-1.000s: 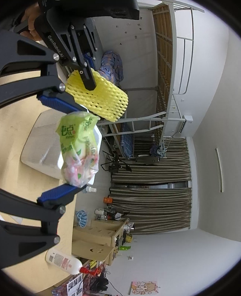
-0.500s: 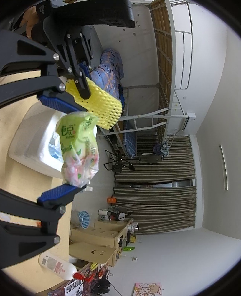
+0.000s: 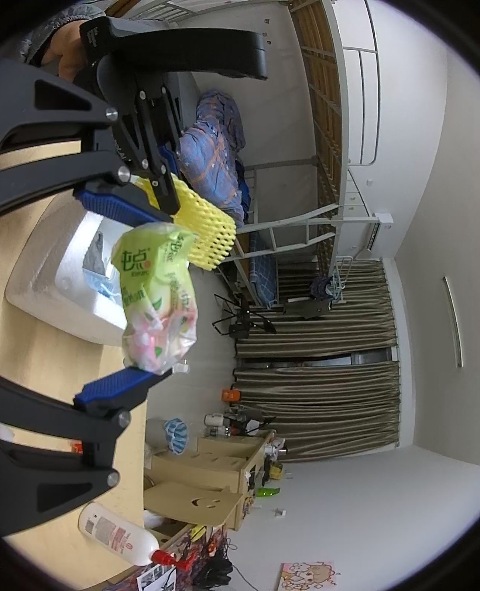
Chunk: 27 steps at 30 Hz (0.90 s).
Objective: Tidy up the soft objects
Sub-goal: 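Open the left gripper to drop the yellow net into the foam box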
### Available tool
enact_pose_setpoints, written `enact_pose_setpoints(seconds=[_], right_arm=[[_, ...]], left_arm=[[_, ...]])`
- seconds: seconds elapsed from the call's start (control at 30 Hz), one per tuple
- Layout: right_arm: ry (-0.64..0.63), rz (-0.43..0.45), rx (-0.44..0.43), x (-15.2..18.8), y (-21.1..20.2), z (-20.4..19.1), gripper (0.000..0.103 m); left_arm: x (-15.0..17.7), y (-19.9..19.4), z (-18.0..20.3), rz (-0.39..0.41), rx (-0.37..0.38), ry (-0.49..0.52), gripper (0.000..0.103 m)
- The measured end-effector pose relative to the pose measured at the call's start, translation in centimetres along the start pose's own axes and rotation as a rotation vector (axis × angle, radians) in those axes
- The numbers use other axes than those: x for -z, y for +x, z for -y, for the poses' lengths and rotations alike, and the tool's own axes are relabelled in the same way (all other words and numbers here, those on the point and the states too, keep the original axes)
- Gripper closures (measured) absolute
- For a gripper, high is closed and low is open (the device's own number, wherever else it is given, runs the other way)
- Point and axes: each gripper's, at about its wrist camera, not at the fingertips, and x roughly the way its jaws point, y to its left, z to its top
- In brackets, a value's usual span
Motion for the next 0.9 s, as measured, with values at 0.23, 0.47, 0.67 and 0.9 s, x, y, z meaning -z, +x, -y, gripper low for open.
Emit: enact_pose_setpoints(seconds=[0.23,0.47,0.67,0.9], right_arm=[[0.000,-0.003,0.006,-0.5,0.4,0.0,0.028],[-0.002,0.000,0.008,-0.6,0.6,0.0,0.028],[-0.008,0.001,0.004,-0.6,1.2,-0.3,0.028],[-0.017,0.001,0.008,-0.6,1.8,-0.9,0.028]], left_arm=[[0.4,0.4,-0.7,-0.014,0.000,-0.005,0.029],[1.0,-1.3,-1.6,0.063,-0.035,-0.015,0.000],[2.3,-3.5,-2.2,0.113,-0.067,-0.016,0.000],[4.3,-5.5,-2.5,0.160,-0.039,-0.018,0.000]])
